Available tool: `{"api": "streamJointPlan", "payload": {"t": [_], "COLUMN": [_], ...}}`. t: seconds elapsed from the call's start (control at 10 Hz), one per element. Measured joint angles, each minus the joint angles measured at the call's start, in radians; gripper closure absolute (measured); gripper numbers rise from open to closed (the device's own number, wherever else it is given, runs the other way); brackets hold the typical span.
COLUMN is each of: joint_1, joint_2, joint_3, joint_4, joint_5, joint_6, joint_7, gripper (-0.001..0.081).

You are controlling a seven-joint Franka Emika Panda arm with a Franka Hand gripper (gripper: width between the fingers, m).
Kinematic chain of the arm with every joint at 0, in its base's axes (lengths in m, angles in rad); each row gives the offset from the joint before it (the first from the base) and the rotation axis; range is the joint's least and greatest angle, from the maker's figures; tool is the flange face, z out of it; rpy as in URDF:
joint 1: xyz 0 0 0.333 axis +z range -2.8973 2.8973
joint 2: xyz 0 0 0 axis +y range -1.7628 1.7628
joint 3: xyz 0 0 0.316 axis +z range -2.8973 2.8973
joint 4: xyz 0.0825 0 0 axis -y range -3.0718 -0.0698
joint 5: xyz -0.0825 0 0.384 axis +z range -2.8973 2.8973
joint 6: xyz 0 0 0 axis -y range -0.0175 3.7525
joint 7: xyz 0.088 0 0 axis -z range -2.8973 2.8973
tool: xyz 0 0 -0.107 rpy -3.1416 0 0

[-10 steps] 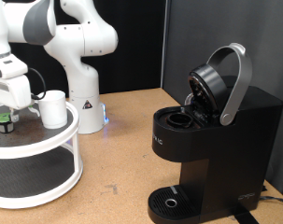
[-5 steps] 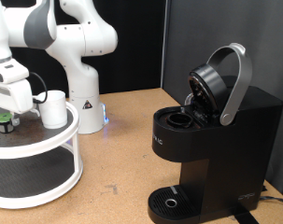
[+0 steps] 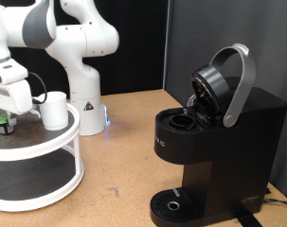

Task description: Make a cup of coffee with the keurig machine

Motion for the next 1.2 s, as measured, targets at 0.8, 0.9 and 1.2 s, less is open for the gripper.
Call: {"api": "streamJointPlan", "payload": {"t": [0.8, 0.9, 1.2], "joint_1": [0.048, 0.086, 0.17], "joint_2": [-0.101, -0.11, -0.127], "joint_3": [0.0, -0.007, -0.021], "joint_4": [0.134, 0.157, 0.18], "joint_5": [0.298, 0.423, 0.697], "joint_6": [-0.246, -0.261, -0.185], "joint_7": [-0.048, -0.036, 0.066], "gripper": [0.0337, 0.0337, 0.0337]}}
